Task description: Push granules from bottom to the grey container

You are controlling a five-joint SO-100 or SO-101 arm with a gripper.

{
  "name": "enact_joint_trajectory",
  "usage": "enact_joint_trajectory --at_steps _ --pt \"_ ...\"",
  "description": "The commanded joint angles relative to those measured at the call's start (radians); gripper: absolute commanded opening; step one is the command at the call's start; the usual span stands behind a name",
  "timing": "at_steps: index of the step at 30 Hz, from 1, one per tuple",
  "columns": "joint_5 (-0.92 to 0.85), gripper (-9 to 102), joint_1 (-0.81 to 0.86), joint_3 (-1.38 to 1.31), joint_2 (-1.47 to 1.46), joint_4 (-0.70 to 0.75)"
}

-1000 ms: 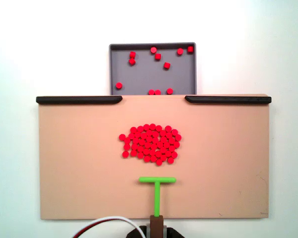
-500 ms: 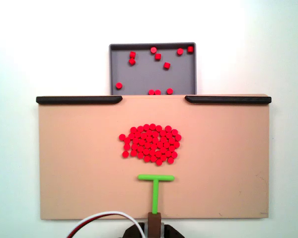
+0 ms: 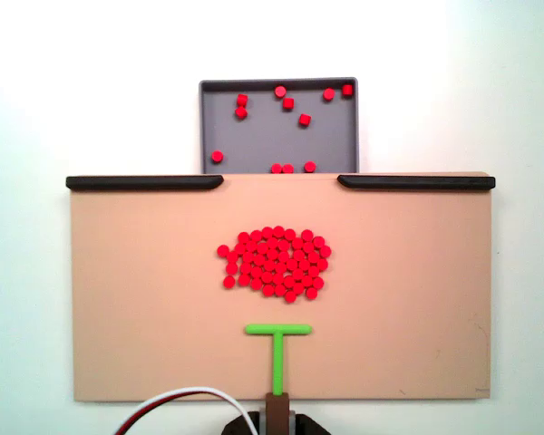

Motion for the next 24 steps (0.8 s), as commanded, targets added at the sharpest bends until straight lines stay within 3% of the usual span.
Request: enact_joint_trajectory --at_steps 1,24 --pt "-0.017 0 -0.005 -0.003 0.005 -0.009" --pt "-0.035 0 0.002 -0.008 -0.029 -0.040"
